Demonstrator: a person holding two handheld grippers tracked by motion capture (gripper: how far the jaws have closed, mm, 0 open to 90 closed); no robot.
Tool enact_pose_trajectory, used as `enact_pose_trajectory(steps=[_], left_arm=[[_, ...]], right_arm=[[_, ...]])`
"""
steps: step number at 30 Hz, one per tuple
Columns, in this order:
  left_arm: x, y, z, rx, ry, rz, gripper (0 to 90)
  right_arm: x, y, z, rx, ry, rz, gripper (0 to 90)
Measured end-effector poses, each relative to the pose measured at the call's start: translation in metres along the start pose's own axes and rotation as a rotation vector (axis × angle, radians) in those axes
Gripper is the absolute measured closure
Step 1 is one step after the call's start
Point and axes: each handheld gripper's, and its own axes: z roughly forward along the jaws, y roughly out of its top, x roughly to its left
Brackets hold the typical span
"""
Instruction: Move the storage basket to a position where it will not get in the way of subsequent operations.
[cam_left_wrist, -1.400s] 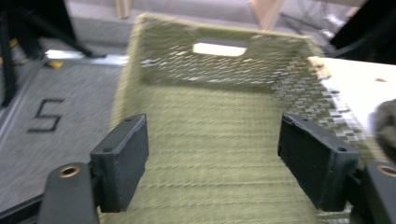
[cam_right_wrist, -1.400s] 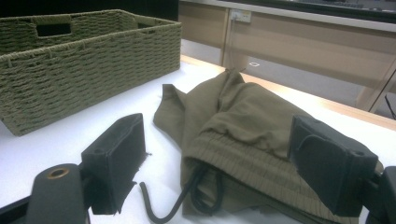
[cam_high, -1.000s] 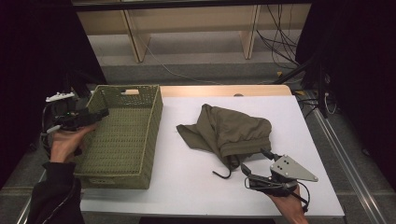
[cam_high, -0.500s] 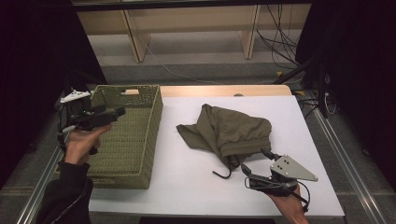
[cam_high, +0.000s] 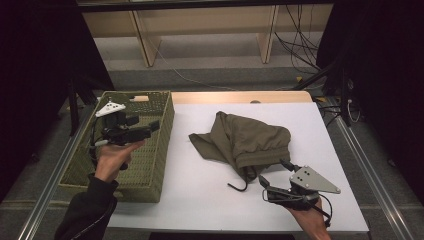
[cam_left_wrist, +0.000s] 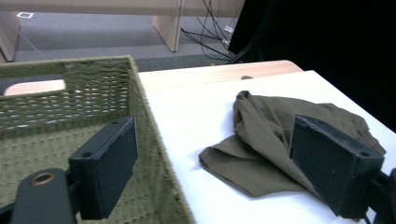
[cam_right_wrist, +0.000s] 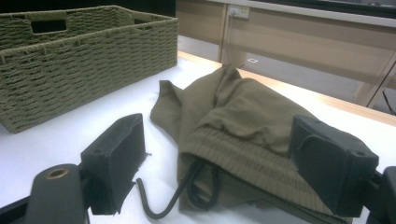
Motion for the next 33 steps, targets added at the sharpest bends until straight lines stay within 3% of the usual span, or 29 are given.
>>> enact_pose_trajectory(steps=[5,12,23,33], left_arm=[[-0.011,-0.006,0.006,0.012,-0.026,0.009,15.0],[-0.029,-0.014,0.012,0.014,-0.071,0.028,15.1],[-0.061,-0.033,0.02,-0.005,-0.118,0.059,15.0],[-0.089,-0.057,0.031,0.018,-0.145,0.099,15.0]], right_arm=[[-0.001,0.0,0.002,0.039,-0.014,0.006,15.2],[-0.003,0.002,-0.001,0.009,-0.021,0.028,9.7],[-0.006,0.004,0.004,0.032,-0.012,0.032,10.6],[-0.013,0.008,0.015,0.046,-0.007,0.028,13.6]])
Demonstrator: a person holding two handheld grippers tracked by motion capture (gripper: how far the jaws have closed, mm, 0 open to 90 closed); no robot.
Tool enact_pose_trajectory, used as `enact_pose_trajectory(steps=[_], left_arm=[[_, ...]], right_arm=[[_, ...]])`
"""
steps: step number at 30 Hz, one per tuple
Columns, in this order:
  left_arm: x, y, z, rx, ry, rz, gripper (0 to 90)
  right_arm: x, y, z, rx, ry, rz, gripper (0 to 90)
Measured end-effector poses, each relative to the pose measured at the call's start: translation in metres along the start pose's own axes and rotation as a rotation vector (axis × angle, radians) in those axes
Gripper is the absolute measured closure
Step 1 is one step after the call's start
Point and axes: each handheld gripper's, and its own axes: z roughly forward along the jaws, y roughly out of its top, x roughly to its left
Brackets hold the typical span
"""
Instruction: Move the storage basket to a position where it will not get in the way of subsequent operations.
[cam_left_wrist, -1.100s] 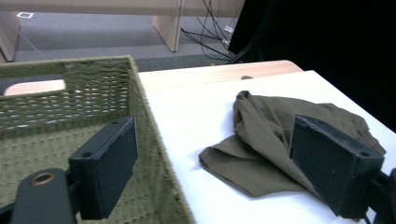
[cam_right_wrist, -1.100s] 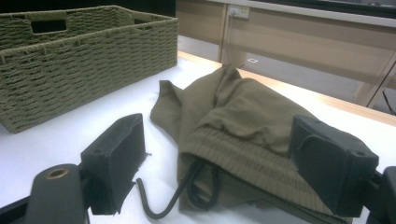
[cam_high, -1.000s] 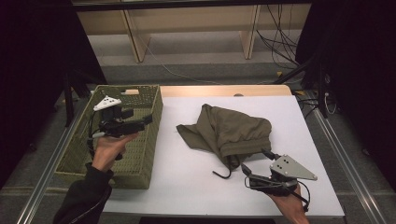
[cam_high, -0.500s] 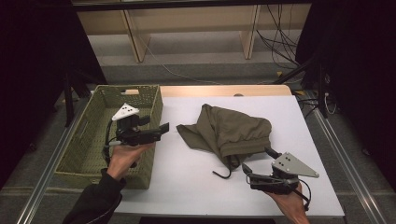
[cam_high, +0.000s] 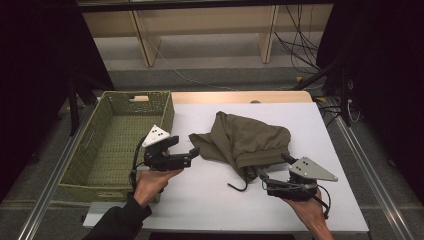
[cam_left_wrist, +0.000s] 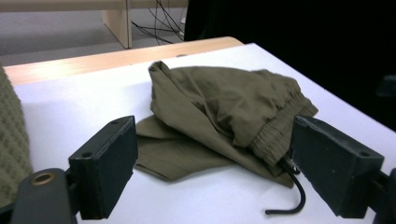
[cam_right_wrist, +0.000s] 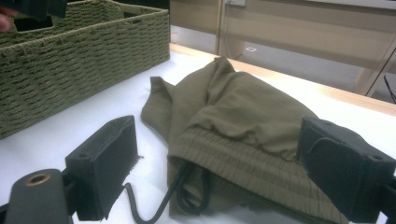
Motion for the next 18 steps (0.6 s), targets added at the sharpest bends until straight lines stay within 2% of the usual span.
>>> enact_pose_trajectory(steps=[4,7,11,18], left_arm=[[-0.007,-0.008,0.007,0.002,0.001,0.003,15.0],[-0.011,-0.014,0.011,0.018,-0.014,0.013,15.0],[-0.017,-0.021,0.016,0.022,-0.01,0.046,14.7],[-0.023,-0.035,0.024,0.066,-0.008,0.1,14.5]], right_arm=[[-0.001,0.002,0.008,0.011,0.006,-0.004,14.2],[0.0,0.003,0.014,0.027,0.009,-0.013,14.6],[0.001,0.003,0.021,0.048,0.01,-0.025,14.8],[0.002,0.003,0.029,0.072,0.014,-0.032,15.2]])
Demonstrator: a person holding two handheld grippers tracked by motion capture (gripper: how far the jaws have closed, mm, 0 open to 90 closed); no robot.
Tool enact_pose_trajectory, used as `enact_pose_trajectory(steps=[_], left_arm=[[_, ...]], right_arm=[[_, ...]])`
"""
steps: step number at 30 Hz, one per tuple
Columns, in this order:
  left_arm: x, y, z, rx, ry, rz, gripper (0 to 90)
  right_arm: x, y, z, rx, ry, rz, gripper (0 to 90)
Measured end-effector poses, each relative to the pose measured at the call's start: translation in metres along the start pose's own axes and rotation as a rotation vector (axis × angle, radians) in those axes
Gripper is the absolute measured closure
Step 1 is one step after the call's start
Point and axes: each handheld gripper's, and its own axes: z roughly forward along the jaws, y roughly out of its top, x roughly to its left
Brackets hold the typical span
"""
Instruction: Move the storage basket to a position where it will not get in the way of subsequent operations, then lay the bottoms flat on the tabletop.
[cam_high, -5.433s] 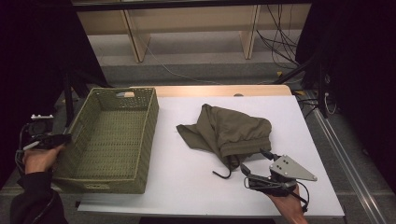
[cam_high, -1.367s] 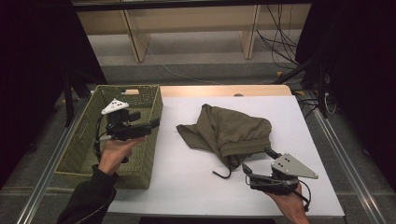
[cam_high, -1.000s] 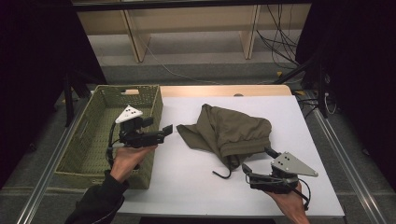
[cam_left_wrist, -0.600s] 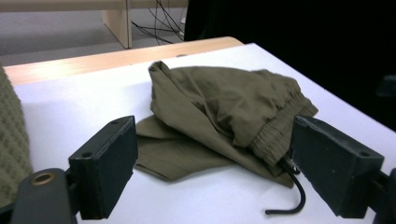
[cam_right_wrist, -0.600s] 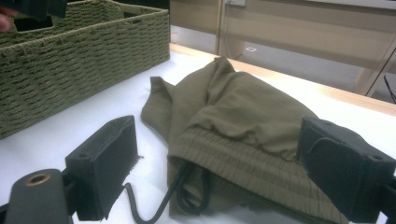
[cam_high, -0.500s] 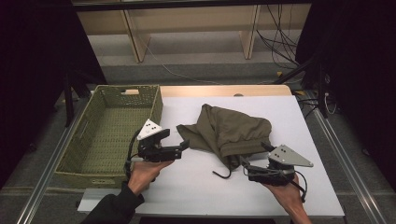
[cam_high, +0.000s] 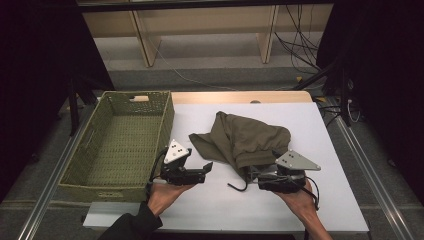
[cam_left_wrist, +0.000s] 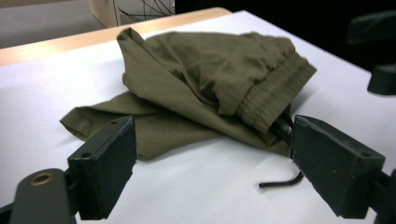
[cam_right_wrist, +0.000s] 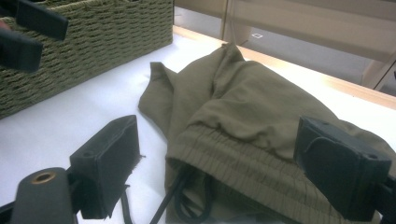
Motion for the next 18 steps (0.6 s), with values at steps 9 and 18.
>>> enact_pose_trajectory(steps=[9,18], left_arm=[[-0.002,-0.006,0.0,0.008,-0.01,-0.003,14.1],[-0.002,-0.014,-0.001,0.01,0.0,-0.003,14.1]], right_arm=[[-0.003,-0.001,0.02,0.055,0.006,-0.008,15.5],[-0.004,-0.002,0.048,0.134,0.013,-0.025,17.0]])
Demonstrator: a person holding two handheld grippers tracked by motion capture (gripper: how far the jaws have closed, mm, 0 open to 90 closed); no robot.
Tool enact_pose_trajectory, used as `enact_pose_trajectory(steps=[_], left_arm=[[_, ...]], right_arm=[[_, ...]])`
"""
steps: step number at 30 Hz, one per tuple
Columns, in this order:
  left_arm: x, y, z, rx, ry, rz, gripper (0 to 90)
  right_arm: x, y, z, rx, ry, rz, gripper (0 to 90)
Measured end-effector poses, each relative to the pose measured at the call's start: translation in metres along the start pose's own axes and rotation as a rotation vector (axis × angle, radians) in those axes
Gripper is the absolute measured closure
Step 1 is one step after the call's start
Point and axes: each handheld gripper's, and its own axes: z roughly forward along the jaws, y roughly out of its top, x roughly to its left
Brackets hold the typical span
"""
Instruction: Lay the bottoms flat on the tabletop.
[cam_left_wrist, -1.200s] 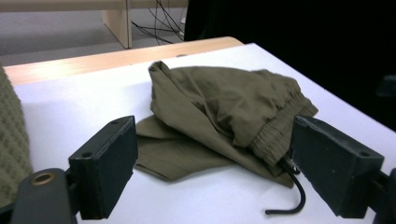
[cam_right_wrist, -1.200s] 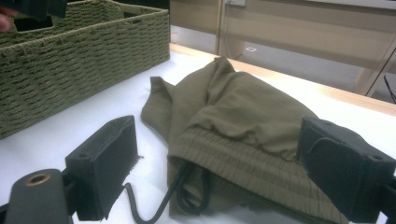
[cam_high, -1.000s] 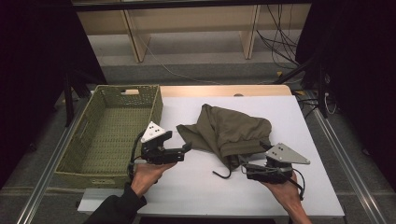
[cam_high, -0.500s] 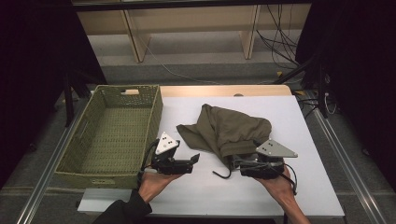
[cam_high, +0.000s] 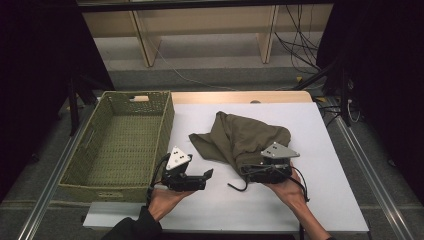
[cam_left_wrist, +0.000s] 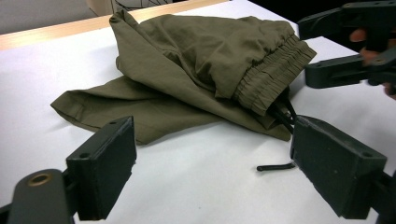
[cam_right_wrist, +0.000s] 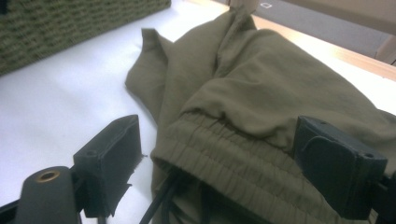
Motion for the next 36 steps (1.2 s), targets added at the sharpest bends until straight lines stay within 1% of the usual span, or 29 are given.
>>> enact_pose_trajectory(steps=[3,7,10,11,14,16,18,19,20,21,22,23,25,26,27,28,29,31,34,36], left_arm=[[0.001,-0.002,-0.001,0.001,-0.001,-0.002,14.0],[0.001,-0.003,-0.002,-0.001,-0.004,-0.002,14.1],[0.001,-0.003,-0.002,-0.002,-0.005,0.001,14.1],[0.001,-0.003,-0.002,-0.002,-0.005,0.001,14.1],[0.001,-0.004,-0.001,0.001,-0.005,-0.001,14.1],[0.001,-0.004,-0.001,0.003,-0.004,0.001,14.1],[0.001,-0.005,0.0,0.005,-0.006,-0.002,14.1],[0.001,-0.005,0.001,0.006,-0.006,0.0,14.1],[0.001,-0.005,0.001,0.008,-0.007,0.001,14.1],[0.001,-0.005,0.001,0.01,-0.009,0.001,14.1],[0.001,-0.005,0.002,0.011,-0.008,0.003,14.1],[0.001,-0.006,0.002,0.013,-0.009,0.004,14.1],[0.002,-0.006,0.002,0.012,-0.009,0.005,14.1],[0.002,-0.006,0.002,0.012,-0.009,0.004,14.1],[0.002,-0.006,0.002,0.013,-0.009,0.005,14.1],[0.002,-0.006,0.002,0.012,-0.01,0.005,14.2],[0.002,-0.006,0.001,0.011,-0.01,0.005,14.2],[0.002,-0.005,0.001,0.009,-0.011,0.003,14.2],[0.003,-0.005,0.001,0.007,-0.014,0.0,14.2],[0.003,-0.006,0.002,0.01,-0.013,0.002,14.3]], right_arm=[[0.001,0.001,0.008,0.025,0.002,-0.011,17.2],[0.005,0.003,0.017,0.045,0.006,-0.022,17.5],[0.009,0.004,0.024,0.063,0.017,-0.028,17.5],[0.011,0.004,0.026,0.073,0.02,-0.038,17.5],[0.016,0.003,0.034,0.105,0.013,-0.07,17.6],[0.016,0.0,0.04,0.144,-0.009,-0.081,19.0],[0.014,-0.003,0.042,0.167,-0.037,-0.108,24.2],[0.013,-0.004,0.042,0.17,-0.04,-0.111,26.0],[0.013,-0.004,0.043,0.173,-0.045,-0.111,29.9],[0.013,-0.005,0.042,0.178,-0.048,-0.119,35.2],[0.013,-0.005,0.041,0.184,-0.05,-0.133,42.4],[0.013,-0.004,0.04,0.184,-0.045,-0.143,49.8],[0.014,-0.002,0.037,0.18,-0.05,-0.166,61.9],[0.012,-0.001,0.035,0.179,-0.054,-0.165,69.2],[0.011,0.0,0.033,0.169,-0.066,-0.147,72.6],[0.008,0.001,0.031,0.164,-0.079,-0.156,76.8],[0.005,0.002,0.028,0.164,-0.093,-0.152,79.3],[-0.004,0.004,0.022,0.141,-0.121,-0.128,81.9],[-0.02,0.009,0.01,0.109,-0.154,-0.086,82.8],[-0.033,0.012,0.0,0.08,-0.192,-0.072,83.2]])
